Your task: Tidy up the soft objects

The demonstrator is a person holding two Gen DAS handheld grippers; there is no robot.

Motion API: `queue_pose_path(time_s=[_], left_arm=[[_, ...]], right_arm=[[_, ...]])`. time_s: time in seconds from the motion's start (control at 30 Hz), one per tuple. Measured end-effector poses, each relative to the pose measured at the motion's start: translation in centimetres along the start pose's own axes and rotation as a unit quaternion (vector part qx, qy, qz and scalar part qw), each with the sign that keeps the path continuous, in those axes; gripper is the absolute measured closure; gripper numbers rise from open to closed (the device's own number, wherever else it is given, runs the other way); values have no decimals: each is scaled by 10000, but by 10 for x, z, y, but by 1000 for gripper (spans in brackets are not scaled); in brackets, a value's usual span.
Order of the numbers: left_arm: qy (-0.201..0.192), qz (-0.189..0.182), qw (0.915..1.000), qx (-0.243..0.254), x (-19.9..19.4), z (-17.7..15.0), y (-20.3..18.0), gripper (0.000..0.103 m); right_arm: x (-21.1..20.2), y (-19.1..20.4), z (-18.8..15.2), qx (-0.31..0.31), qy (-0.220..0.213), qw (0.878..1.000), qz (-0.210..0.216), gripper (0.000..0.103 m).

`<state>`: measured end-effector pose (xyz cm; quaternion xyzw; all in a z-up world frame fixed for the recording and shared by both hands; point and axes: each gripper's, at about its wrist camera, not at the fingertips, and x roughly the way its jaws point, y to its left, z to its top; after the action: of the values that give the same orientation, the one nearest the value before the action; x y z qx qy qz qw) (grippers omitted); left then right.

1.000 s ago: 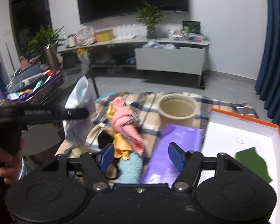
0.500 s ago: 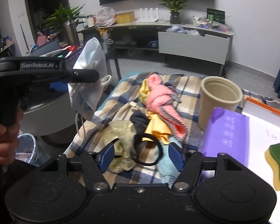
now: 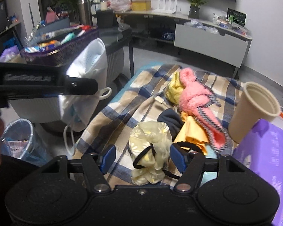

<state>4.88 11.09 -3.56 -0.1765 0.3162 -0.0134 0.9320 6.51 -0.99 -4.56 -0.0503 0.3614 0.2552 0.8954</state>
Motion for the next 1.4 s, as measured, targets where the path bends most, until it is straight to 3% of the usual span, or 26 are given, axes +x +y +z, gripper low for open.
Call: queue_pose_path(time_s=[0.03, 0.07, 0.23, 0.63, 0.73, 1.1, 1.4], left_arm=[[17, -4, 10000, -22, 1, -1, 1, 62], [25, 5, 10000, -27, 1, -1, 2, 62], [24, 23, 10000, 3, 1, -3, -1, 62], [-81, -58, 9999, 91, -9, -1, -27, 62], [-117, -72, 9998, 149, -13, 0, -37, 62], [-116, -164, 9986, 494, -17, 1, -77, 62], [-94, -143, 9967, 799, -22, -1, -106, 62]], right_arm=[[6, 2, 1, -2, 38, 10000, -33, 32], [13, 3, 0, 3, 73, 9999, -85, 46], [18, -5, -1, 192, 48, 9997, -166, 82], [-66, -43, 16, 586, -919, 9940, 116, 86], [-84, -51, 19, 534, -1133, 9921, -32, 86], [-126, -79, 17, 574, -1503, 9864, -343, 86], [-144, -103, 6, 820, -1567, 9830, -489, 86]])
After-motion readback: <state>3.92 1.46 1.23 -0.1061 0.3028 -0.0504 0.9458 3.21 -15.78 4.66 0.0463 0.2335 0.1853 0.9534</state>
